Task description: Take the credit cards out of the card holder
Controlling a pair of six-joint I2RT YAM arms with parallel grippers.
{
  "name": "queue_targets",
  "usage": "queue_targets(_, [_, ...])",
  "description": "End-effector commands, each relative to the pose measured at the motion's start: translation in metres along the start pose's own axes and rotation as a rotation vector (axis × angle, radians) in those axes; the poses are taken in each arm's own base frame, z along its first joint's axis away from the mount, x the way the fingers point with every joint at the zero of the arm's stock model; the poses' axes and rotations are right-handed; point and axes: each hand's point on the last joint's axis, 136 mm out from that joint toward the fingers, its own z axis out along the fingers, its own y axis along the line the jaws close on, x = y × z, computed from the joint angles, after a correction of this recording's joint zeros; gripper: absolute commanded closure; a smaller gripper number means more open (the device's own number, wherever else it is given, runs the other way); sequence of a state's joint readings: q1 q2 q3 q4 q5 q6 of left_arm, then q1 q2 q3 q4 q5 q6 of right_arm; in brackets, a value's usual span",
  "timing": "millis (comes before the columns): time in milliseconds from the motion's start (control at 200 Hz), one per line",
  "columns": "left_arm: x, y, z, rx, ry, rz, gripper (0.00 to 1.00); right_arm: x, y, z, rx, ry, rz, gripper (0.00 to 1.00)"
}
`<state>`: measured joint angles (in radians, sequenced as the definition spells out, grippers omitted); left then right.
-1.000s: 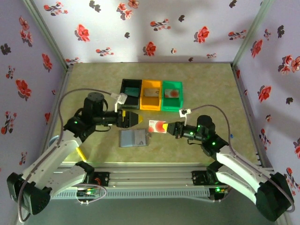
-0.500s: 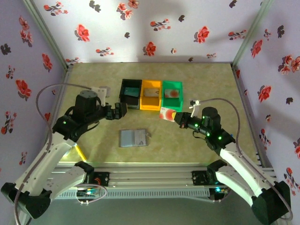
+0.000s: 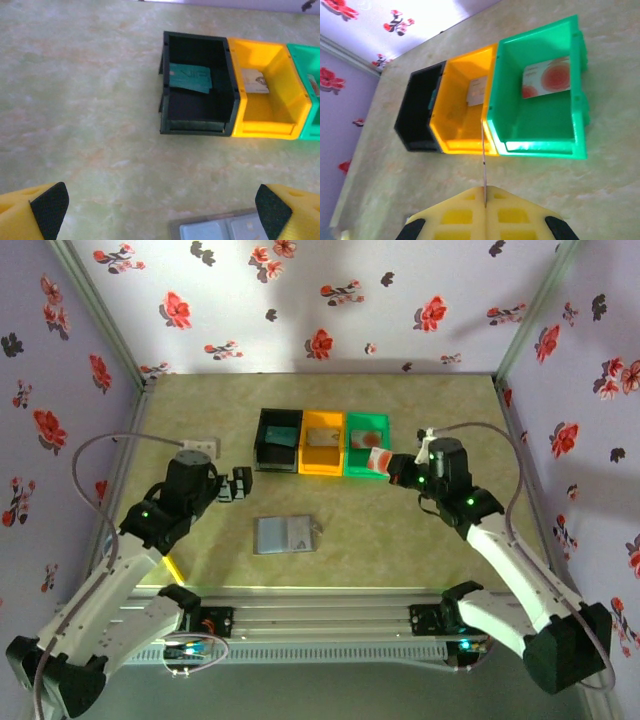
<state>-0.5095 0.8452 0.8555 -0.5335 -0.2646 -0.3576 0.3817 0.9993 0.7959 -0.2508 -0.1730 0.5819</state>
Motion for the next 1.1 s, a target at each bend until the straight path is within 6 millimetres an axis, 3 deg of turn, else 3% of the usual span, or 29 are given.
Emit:
queue_targets(0, [-0.009,0.015,-0.001,-0.070,-0.072,0.015,0.00,-0.020,-0.008,-0.003,0.093,-0.034,-0.042,1.00])
queue_targets(175, [-0.005,0.017,0.003,-0.080,-0.067,0.021,0.00,-0.037,-0.017,0.004,0.168,-0.031,-0.060,1.00])
queue_targets(670, [-0.002,0.018,0.005,-0.090,-0.061,0.012,0.00,-0.057,-0.042,0.039,0.281,0.009,-0.033,1.00])
queue_targets(1095, [-0.002,0.018,0.006,-0.090,-0.056,0.010,0.00,-0.063,-0.037,0.087,0.230,0.061,-0.017,1.00])
